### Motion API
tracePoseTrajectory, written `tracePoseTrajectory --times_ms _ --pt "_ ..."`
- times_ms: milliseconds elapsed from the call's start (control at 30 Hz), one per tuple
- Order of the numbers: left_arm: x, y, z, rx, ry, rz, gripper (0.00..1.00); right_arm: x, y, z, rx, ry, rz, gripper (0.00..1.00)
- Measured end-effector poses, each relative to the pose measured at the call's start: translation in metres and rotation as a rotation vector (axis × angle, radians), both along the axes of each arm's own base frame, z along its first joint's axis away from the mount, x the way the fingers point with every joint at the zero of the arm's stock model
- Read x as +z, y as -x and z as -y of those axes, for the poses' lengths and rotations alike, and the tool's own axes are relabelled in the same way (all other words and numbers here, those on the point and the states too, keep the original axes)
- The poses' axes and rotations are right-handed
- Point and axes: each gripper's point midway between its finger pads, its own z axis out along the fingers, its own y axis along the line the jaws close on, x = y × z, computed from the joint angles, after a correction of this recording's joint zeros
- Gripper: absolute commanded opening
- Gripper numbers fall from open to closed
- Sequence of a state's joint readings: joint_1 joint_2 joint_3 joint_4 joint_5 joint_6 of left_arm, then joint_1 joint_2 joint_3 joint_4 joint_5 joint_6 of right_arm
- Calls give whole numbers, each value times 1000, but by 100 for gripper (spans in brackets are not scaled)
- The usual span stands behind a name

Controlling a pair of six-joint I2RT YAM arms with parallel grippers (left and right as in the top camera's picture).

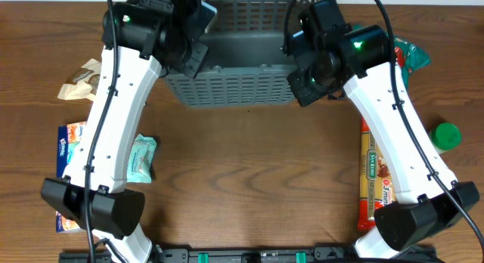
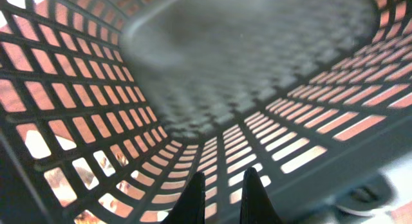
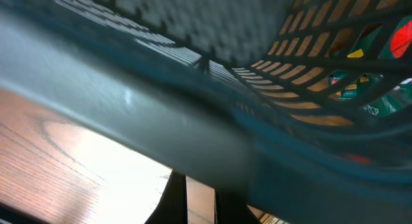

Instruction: Pack container

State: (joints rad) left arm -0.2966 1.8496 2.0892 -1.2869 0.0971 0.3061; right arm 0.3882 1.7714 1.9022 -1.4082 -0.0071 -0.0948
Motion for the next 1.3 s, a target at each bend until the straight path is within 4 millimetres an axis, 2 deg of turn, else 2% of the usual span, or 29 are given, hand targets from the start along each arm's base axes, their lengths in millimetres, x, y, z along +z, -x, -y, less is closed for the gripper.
tracePoseTrajectory --times_ms 200,367,433,500,533,567,667,800,867,933,1000,1067,1167,1300 --pt "-1 -1 0 13 5 -3 6 0 0 0 0 0 0 1" --pt "6 -14 4 18 26 57 7 0 0 0 1 0 1 2" --pt "10 -21 6 22 34 89 24 0 -1 -1 3 -1 5 5" --pt "14 -28 6 37 43 117 33 1 0 -4 10 -2 9 11" --pt "15 -30 6 46 47 128 33 3 0 -5 13 -3 13 20" --pt "17 -32 6 57 52 137 33 6 0 -8 13 -8 20 33" --pt "21 -39 7 78 69 166 41 27 2 -11 9 -34 59 55" --pt "31 -48 9 108 100 215 41 72 10 -9 -6 -85 157 66" --pt "40 -46 6 132 106 238 42 97 15 -6 -21 -120 228 60" --pt "53 -37 -2 167 97 255 48 122 16 -1 -50 -153 310 47" --pt "69 -20 -18 222 66 278 53 145 9 8 -114 -176 401 33" --pt "91 0 -42 318 23 327 59 162 -3 24 -200 -186 479 29" --pt "120 27 -77 469 -10 399 64 167 -23 46 -299 -172 531 26" --pt "141 63 -119 685 10 441 66 146 -44 62 -368 -135 489 28"
